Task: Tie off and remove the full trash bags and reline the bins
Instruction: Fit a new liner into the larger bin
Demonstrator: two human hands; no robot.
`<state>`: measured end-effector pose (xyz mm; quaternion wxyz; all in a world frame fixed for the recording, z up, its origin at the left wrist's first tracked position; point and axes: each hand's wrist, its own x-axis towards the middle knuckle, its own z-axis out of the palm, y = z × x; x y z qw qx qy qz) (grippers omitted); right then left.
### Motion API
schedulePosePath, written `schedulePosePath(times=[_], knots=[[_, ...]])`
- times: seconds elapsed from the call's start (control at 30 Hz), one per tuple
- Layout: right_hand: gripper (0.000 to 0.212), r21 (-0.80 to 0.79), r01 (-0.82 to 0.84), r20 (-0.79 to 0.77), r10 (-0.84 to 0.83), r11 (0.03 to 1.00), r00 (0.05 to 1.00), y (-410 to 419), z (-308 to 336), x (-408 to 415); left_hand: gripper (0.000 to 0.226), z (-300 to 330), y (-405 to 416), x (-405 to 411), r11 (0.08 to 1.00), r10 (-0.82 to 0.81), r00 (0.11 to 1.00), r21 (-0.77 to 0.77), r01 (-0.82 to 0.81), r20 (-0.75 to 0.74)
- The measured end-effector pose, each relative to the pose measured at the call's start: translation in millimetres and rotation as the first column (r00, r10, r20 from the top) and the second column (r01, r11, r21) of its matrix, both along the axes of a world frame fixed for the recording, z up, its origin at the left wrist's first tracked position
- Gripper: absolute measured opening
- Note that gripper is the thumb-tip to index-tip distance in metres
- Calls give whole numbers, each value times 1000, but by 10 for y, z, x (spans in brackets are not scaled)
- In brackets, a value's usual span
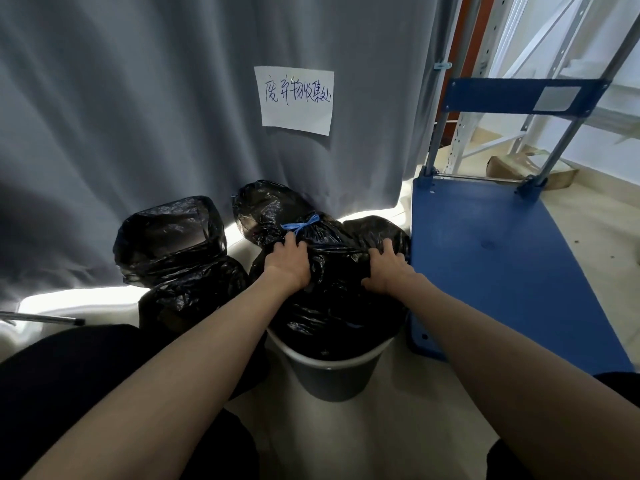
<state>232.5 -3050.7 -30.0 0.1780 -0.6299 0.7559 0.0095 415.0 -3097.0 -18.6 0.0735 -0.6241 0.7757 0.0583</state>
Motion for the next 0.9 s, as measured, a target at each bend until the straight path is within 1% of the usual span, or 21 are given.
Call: schedulePosePath(times=[0.03, 0.13, 0.27, 0.33, 0.43, 0.5, 0.57, 0.63, 0.67, 0.7, 0.77, 0.83, 0.9], knots=[[70, 18, -4, 28, 3, 1000, 1000, -20, -10, 1, 47, -5, 5, 0, 1000, 21, 1000, 3, -21, 16], [78, 89, 24, 113, -34, 996, 993, -51, -50, -8, 51, 10, -12, 24, 996, 82, 994, 36, -85, 70], [74, 158, 74, 154, -98, 985, 983, -41, -97, -78, 49, 48, -88, 129, 984, 74, 993, 153, -88, 92], [74, 184, 85, 161, -115, 979, 980, -21, -81, -107, 50, 63, -84, 177, 978, 79, 992, 187, -96, 97], [74, 174, 83, 111, -104, 981, 988, 33, -39, -92, 53, 81, -30, 203, 986, 94, 993, 134, -104, 77], [70, 64, 51, 21, -52, 997, 998, 93, 8, -41, 53, 111, 26, 197, 997, 58, 998, 50, -59, 32], [65, -77, -48, -88, 41, 996, 995, 143, 81, 17, 56, 148, 86, 185, 999, -35, 999, -12, 35, -8], [58, -183, -162, -112, 143, 970, 983, 177, 175, 84, 56, 211, 149, 172, 989, -143, 990, -37, 142, -19], [51, -203, -217, -100, 200, 955, 975, 194, 221, 113, 53, 247, 178, 171, 981, -190, 982, -37, 189, -22], [42, -197, -261, -66, 253, 945, 965, 220, 264, 139, 47, 281, 207, 175, 974, -227, 973, -27, 227, -32], [26, -115, -309, 16, 313, 944, 950, 293, 322, 184, 31, 352, 275, 210, 959, -280, 959, 30, 281, -45], [23, -13, -340, 40, 341, 940, 939, 387, 341, 204, 17, 407, 351, 283, 940, -315, 949, 129, 316, -31], [26, 43, -367, 15, 367, 929, 930, 470, 340, 197, 8, 436, 438, 371, 926, -339, 941, 172, 335, -6]])
